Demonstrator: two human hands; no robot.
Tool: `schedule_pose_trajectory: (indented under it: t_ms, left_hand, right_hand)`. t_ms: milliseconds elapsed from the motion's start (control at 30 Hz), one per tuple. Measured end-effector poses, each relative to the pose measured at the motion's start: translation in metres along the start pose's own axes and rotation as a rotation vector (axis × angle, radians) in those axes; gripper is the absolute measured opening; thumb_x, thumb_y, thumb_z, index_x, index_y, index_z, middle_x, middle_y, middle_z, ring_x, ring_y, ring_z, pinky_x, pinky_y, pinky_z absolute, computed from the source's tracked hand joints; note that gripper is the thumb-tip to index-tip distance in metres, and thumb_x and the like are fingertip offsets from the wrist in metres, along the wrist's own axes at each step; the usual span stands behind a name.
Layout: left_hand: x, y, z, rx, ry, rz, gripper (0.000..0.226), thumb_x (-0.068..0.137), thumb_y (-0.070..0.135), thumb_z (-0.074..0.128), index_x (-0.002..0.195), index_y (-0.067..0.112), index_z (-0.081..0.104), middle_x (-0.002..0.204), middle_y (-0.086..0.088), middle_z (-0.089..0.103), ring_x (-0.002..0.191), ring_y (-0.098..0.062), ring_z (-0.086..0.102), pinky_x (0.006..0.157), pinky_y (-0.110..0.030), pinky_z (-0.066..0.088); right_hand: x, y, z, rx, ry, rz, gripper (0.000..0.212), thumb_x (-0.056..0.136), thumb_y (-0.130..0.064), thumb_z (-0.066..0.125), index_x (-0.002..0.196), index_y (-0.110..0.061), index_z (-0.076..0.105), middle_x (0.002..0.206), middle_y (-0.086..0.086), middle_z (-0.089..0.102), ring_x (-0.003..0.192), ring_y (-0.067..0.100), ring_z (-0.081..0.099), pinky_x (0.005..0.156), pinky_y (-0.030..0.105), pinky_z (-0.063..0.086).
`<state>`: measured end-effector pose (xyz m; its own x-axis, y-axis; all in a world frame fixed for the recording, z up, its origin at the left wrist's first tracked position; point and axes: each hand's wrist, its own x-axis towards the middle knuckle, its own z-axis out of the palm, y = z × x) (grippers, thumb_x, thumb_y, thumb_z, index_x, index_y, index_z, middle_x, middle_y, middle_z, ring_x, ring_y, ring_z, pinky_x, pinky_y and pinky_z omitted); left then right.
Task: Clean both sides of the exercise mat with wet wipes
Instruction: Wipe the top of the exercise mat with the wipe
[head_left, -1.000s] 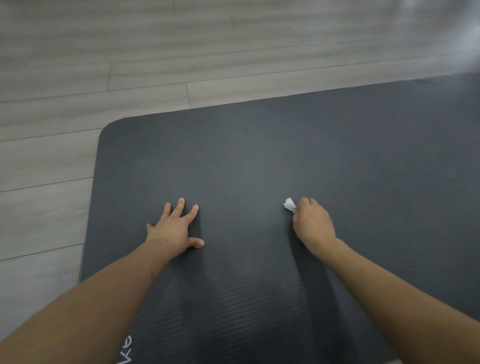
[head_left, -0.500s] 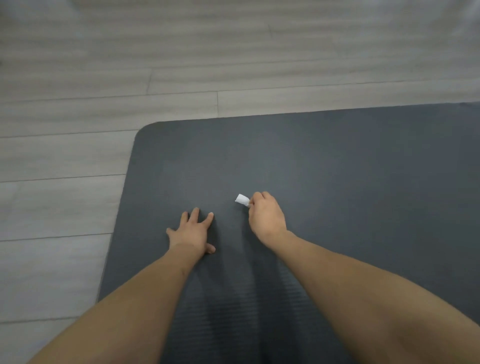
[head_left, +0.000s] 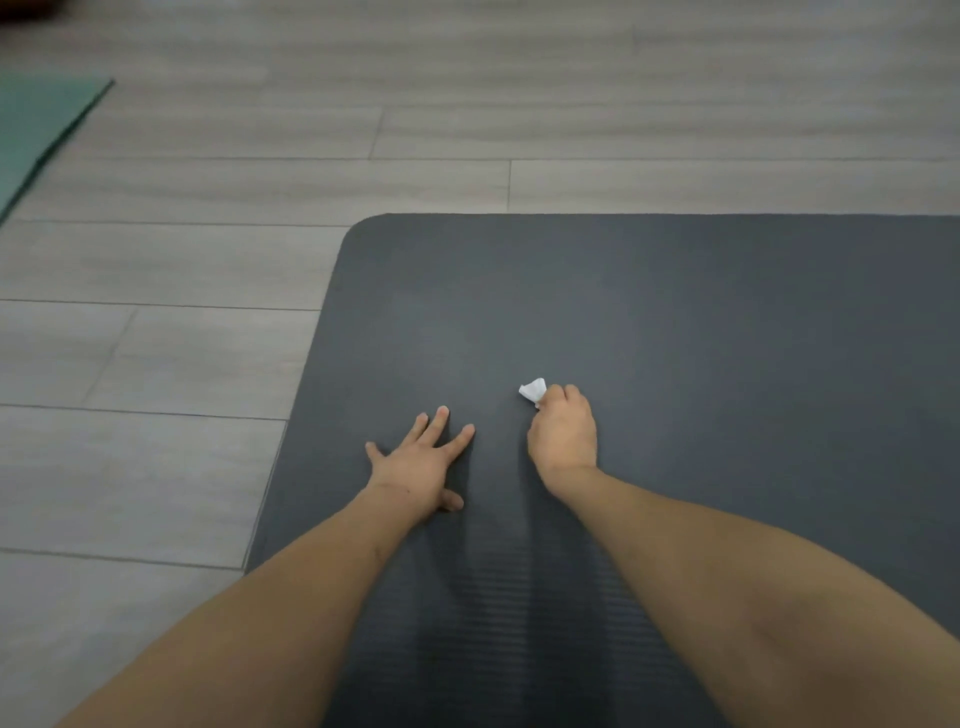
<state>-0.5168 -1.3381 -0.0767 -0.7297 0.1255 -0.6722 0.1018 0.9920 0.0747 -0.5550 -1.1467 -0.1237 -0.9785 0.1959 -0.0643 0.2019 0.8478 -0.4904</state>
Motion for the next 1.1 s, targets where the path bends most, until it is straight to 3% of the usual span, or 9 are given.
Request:
schedule_pose_trajectory:
  t_ms: [167, 300, 500, 633, 733, 867, 933, 1100]
  left_hand:
    - [-0.003, -0.010, 0.007, 0.054, 0.045, 0.064, 0.098, 0.094, 0.055, 0.066, 0.161, 0.049, -0.005, 0.170, 0.007, -0.024, 0.158, -0.021, -0.017, 0.117, -0.077, 0.008]
    - [-0.007, -0.015, 0.015, 0.172, 0.184, 0.220, 0.080, 0.101, 0.052, 0.055, 0.164, 0.043, 0.006, 0.174, 0.002, -0.009, 0.160, -0.023, -0.006, 0.123, -0.067, -0.002]
    - [0.005, -0.025, 0.015, 0.183, 0.243, 0.414, 0.071, 0.100, 0.050, 0.057, 0.162, 0.041, 0.023, 0.171, 0.003, 0.011, 0.155, -0.022, 0.014, 0.122, -0.048, 0.023]
    - [0.008, -0.027, 0.001, 0.182, 0.235, 0.458, 0.073, 0.094, 0.055, 0.065, 0.158, 0.042, 0.033, 0.161, 0.003, 0.026, 0.146, -0.023, 0.024, 0.114, -0.047, 0.032]
    - [0.002, -0.024, 0.003, 0.151, 0.170, 0.443, 0.085, 0.092, 0.059, 0.067, 0.162, 0.038, 0.024, 0.168, 0.000, 0.014, 0.153, -0.025, 0.015, 0.121, -0.055, 0.025]
    - [-0.007, -0.019, 0.016, 0.146, 0.124, 0.404, 0.111, 0.081, 0.077, 0.066, 0.164, 0.037, 0.005, 0.172, -0.003, -0.011, 0.159, -0.028, -0.006, 0.123, -0.066, 0.010]
    - [-0.007, -0.018, 0.025, 0.137, 0.130, 0.389, 0.114, 0.082, 0.078, 0.063, 0.165, 0.036, -0.002, 0.171, -0.004, -0.020, 0.158, -0.029, -0.015, 0.122, -0.069, 0.004]
    - [-0.004, -0.014, 0.020, 0.149, 0.107, 0.358, 0.116, 0.081, 0.079, 0.064, 0.164, 0.038, -0.005, 0.171, -0.002, -0.023, 0.159, -0.027, -0.016, 0.124, -0.066, 0.004]
  right_hand:
    - [-0.012, 0.003, -0.009, -0.093, -0.096, -0.008, 0.015, 0.092, -0.003, 0.050, 0.105, -0.007, 0.055, 0.112, 0.011, 0.053, 0.105, 0.030, 0.052, 0.087, 0.036, 0.042]
    - [-0.056, 0.017, -0.012, -0.154, -0.104, 0.010, 0.011, 0.094, -0.005, 0.049, 0.104, -0.008, 0.054, 0.110, 0.009, 0.052, 0.104, 0.028, 0.051, 0.083, 0.033, 0.040]
    - [-0.130, 0.019, -0.011, -0.166, 0.008, 0.159, 0.009, 0.098, -0.010, 0.050, 0.098, -0.005, 0.057, 0.104, 0.011, 0.054, 0.095, 0.030, 0.051, 0.076, 0.034, 0.035]
    - [-0.162, -0.001, -0.003, -0.152, 0.023, 0.327, 0.008, 0.098, -0.009, 0.047, 0.096, -0.007, 0.055, 0.099, 0.005, 0.050, 0.084, 0.020, 0.043, 0.070, 0.028, 0.030]
    - [-0.169, -0.014, -0.008, -0.148, 0.044, 0.387, 0.011, 0.098, -0.011, 0.047, 0.095, -0.007, 0.057, 0.101, 0.007, 0.054, 0.082, 0.021, 0.045, 0.070, 0.032, 0.033]
    - [-0.148, -0.027, -0.011, -0.030, 0.301, 0.346, 0.017, 0.100, -0.019, 0.050, 0.098, -0.010, 0.064, 0.097, 0.005, 0.056, 0.081, 0.026, 0.056, 0.074, 0.038, 0.048]
    - [-0.138, -0.029, 0.002, -0.022, 0.270, 0.265, 0.018, 0.099, -0.018, 0.051, 0.104, -0.011, 0.067, 0.098, 0.006, 0.056, 0.081, 0.028, 0.058, 0.075, 0.039, 0.050]
    - [-0.128, 0.006, 0.012, -0.208, 0.096, -0.119, 0.010, 0.091, -0.010, 0.054, 0.090, -0.004, 0.062, 0.084, 0.008, 0.046, 0.071, 0.028, 0.048, 0.058, 0.043, 0.047]
